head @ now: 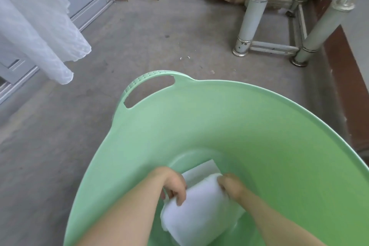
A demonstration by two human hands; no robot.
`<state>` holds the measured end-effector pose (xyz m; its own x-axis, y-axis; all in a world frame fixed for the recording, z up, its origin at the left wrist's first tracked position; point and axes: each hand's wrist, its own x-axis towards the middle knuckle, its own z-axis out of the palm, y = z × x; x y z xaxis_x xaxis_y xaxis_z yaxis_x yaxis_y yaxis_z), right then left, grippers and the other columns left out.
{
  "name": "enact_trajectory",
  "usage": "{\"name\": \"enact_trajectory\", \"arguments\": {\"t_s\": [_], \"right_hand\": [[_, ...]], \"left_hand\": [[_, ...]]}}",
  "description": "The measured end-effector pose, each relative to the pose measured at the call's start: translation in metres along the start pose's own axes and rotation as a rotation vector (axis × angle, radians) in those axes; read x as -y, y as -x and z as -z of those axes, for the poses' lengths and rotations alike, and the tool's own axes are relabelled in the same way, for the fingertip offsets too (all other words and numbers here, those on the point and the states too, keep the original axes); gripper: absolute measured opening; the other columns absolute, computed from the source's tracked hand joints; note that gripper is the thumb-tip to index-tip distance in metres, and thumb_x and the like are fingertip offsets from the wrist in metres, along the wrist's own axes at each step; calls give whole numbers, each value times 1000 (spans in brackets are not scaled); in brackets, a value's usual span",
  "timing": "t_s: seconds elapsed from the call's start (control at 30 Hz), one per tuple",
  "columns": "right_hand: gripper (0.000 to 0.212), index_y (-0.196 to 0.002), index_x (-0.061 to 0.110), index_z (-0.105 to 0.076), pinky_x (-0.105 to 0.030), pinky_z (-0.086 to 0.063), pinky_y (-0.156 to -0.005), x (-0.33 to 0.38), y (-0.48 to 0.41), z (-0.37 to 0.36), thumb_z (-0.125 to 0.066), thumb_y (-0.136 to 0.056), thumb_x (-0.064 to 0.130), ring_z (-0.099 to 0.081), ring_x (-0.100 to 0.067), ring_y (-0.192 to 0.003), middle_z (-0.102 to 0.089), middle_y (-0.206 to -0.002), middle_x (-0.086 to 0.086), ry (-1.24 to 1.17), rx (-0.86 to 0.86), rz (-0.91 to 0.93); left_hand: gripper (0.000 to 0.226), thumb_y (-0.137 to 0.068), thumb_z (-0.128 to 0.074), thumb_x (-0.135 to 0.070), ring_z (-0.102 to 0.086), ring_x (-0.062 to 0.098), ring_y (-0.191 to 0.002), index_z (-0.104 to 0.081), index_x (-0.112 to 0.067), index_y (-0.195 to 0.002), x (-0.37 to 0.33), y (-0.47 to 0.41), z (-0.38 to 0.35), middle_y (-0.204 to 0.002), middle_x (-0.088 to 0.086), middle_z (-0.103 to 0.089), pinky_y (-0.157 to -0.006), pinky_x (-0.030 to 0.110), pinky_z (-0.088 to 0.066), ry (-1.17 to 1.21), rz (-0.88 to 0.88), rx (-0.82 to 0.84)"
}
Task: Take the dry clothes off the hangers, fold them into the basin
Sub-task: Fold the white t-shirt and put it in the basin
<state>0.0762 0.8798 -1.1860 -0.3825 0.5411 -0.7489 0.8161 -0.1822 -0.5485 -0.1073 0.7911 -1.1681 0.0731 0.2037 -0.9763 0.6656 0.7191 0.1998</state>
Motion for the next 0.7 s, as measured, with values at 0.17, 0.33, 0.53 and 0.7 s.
{"name": "enact_trajectory", "arguments": {"t_s": [0.17, 0.33, 0.53, 0.7], "right_hand": [[6, -96, 13, -56, -27, -36, -66, 6, -15, 4, -54, -91, 16, -50, -17, -84, -56, -91, -7, -279, -150, 25], [54, -128, 21, -52, -20, -40, -86, -12, -28, -8, -50, -80, -5, -56, -18, -109, -60, -118, 0, 49, -64, 124], [50, -127, 18, -58, -27, -39, -103, -13, -35, -19, -56, -82, -4, -54, -21, -117, -58, -125, -2, 0, -273, 280], [66, -146, 24, -27, -34, -44, -98, -19, -35, -22, -58, -88, 31, -50, -28, -123, -39, -144, -4, 369, -229, 51]], "left_hand": [[34, -88, -45, -10, -61, 31, -101, -57, 2, -117, 6, -14, 8, -113, 18, -62, -77, 34, -50, 66, 50, -481], [32, -87, -54, -26, -59, 27, -109, -58, -7, -112, 19, -34, -17, -120, 11, -61, -81, 28, -46, 49, 104, -655], [27, -93, -50, -14, -57, 26, -116, -58, -6, -118, 20, -37, -19, -125, 11, -60, -90, 28, -45, 33, 176, -764], [25, -93, -45, -8, -59, 26, -114, -55, -5, -116, 16, -38, -29, -123, 10, -61, -88, 30, -47, -36, 201, -809]]}}
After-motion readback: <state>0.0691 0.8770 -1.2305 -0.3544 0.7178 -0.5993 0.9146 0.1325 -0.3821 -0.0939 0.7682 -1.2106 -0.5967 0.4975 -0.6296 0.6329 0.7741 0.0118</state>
